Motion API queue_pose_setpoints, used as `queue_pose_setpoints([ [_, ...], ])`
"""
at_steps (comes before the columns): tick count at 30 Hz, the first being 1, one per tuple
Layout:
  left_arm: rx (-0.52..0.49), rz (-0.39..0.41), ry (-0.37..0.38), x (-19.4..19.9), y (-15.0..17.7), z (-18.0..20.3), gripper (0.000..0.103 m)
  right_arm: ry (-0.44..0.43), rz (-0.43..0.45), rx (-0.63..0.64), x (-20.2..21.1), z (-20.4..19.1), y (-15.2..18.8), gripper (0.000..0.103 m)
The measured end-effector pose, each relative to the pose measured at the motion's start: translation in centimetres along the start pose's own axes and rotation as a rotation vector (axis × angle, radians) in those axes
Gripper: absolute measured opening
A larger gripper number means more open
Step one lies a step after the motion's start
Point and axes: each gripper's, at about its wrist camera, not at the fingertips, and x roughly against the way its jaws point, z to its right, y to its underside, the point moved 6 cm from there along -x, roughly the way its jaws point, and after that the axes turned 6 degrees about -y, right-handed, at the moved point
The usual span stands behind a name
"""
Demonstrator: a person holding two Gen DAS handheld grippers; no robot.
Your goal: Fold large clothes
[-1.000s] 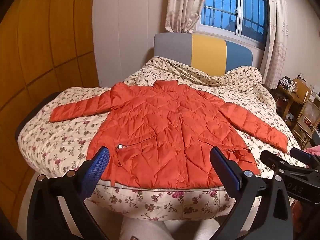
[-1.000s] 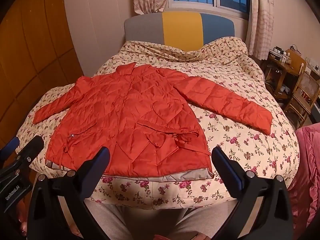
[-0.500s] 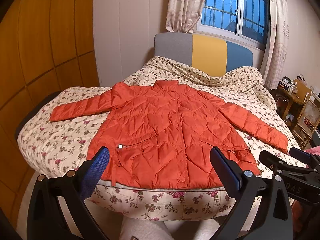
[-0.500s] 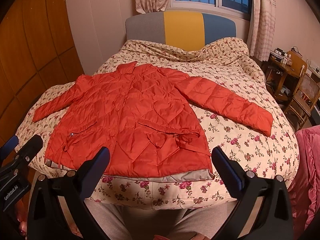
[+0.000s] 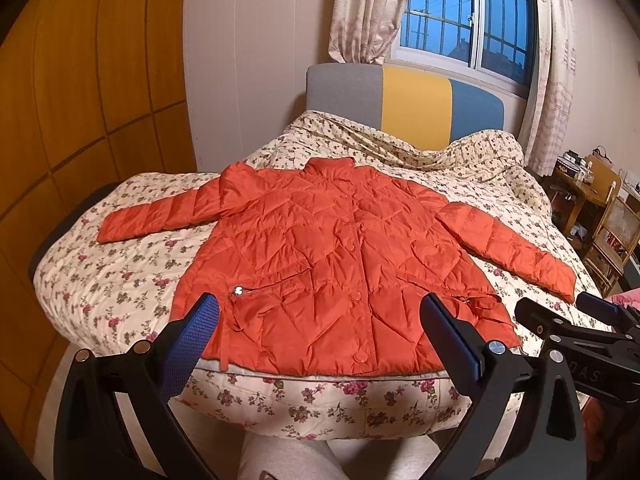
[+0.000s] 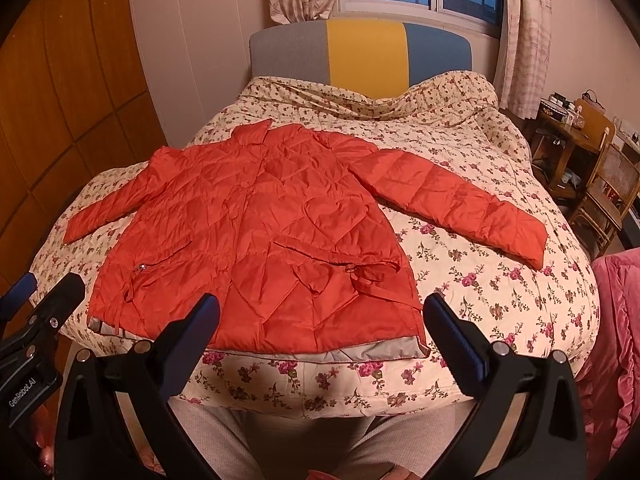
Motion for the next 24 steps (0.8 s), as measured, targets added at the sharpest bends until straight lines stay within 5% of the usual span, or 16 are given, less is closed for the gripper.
queue_pose_setpoints([
  [24, 0.002, -0.014, 0.002, -0.29, 0.58, 0.13, 0.1, 0.002, -0.019, -0.002, -0.62, 0.01, 0.22, 0.101],
])
